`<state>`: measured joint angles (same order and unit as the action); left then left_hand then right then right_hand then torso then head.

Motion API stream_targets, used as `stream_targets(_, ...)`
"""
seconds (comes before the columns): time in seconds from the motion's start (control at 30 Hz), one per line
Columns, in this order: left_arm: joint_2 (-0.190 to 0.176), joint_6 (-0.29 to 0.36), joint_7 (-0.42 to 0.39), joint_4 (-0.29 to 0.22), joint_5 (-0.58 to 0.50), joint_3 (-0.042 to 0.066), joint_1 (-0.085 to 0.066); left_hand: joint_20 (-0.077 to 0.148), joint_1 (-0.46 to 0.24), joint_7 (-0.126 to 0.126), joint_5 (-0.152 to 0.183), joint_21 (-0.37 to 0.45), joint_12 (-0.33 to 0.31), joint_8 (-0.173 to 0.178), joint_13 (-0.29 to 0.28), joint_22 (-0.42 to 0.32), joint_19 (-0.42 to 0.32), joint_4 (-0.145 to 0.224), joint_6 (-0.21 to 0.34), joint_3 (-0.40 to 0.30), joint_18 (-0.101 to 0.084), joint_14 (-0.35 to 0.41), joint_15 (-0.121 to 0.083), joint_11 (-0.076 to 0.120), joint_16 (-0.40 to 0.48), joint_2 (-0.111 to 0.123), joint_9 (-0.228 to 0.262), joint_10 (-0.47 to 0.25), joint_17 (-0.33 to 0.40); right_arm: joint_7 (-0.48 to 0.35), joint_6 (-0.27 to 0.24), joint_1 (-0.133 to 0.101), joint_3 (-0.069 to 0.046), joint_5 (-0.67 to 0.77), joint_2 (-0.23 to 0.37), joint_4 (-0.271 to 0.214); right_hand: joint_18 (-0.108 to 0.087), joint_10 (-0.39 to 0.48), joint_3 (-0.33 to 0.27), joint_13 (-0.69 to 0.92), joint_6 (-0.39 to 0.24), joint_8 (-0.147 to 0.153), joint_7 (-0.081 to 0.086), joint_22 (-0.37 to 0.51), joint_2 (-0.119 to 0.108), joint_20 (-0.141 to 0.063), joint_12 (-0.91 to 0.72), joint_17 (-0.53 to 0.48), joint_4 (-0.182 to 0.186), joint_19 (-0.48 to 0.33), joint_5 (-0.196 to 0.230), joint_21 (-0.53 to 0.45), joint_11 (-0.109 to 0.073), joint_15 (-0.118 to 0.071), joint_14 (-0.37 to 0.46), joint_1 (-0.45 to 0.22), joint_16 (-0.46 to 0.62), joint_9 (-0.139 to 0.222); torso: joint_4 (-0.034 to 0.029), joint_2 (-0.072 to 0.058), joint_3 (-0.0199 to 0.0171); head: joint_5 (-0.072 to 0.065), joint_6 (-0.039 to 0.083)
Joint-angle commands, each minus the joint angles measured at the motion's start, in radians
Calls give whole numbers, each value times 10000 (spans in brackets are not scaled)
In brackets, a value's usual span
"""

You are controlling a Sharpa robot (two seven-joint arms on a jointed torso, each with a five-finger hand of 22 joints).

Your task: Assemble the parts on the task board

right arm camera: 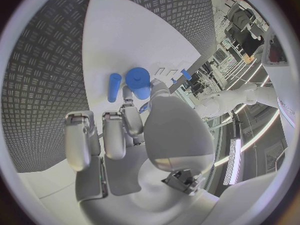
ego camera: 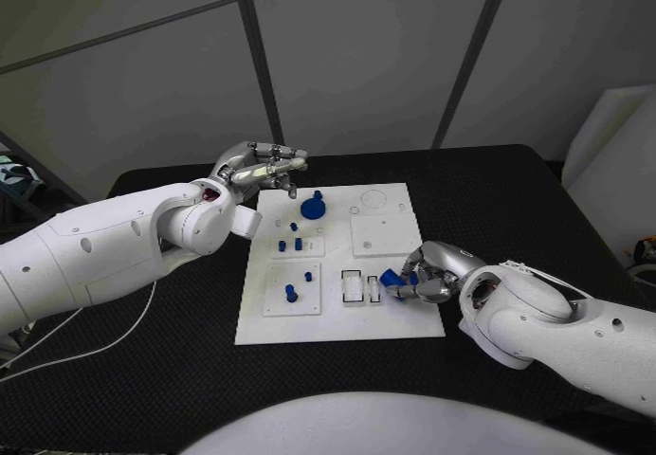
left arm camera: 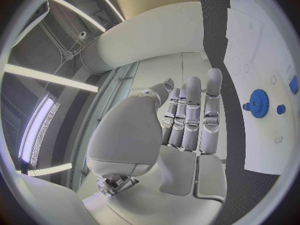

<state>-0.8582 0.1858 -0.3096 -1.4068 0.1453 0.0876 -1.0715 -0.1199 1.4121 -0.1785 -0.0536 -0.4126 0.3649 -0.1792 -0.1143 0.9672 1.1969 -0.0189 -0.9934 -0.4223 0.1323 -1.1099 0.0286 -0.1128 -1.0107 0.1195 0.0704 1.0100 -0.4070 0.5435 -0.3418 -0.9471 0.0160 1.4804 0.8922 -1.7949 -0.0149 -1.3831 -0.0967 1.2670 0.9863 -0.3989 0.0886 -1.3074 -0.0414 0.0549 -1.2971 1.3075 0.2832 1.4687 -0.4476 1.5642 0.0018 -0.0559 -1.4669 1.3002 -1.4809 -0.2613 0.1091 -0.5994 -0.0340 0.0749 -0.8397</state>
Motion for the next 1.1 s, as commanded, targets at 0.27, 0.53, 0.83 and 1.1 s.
stream_targets(0.27,19,-110,-41,-12,-22,5,-15,-17,-55,-6,-32,46,47,-38,-11,-15,-75,-7,88,52,488,63,11,14,29,-21,-2,-65,15,-51,-1278,-34,-34,85,168,-738,149,-84,-78,10,118,-89,-105,-2634,166,-87,-47,1190,10,1021,-134,66,-1,-84,-760,82,-97,-110,-24,1,17,-44,61)
stream_targets(0.53,40,-118,-38,-29,-22,5,-16,-17,-55,-6,-32,46,47,-38,-11,-15,-75,-7,88,52,488,63,11,14,29,-21,-2,-65,15,-103,-801,-43,-46,-197,-367,-532,149,-103,-156,36,113,-111,-103,-2634,227,-97,-44,1196,61,1021,-128,66,-4,-91,-761,-45,-100,-142,-28,-12,21,0,78)
stream_targets(0.83,47,-120,-35,-48,-22,5,-19,-17,-55,-6,-32,46,47,-38,-11,-15,-75,-7,88,52,488,63,11,14,29,-21,-2,-65,15,-158,-328,-48,-47,-425,-1040,-53,149,-152,-456,109,118,-179,-125,-2634,424,-109,-25,1206,76,1021,310,66,-15,-99,-759,-492,-104,-241,-18,-14,15,52,57)
stream_targets(1.1,50,-133,-31,-80,-22,6,-20,-17,-55,-6,-32,46,47,-38,-11,-15,-75,-7,88,52,488,63,11,14,29,-21,-2,-65,15,15,81,-51,-47,-458,-1404,317,149,-166,-706,137,247,-343,-202,-2634,535,-141,24,1199,75,1021,482,66,-74,-143,-756,-799,-96,-384,-32,-12,15,105,31)
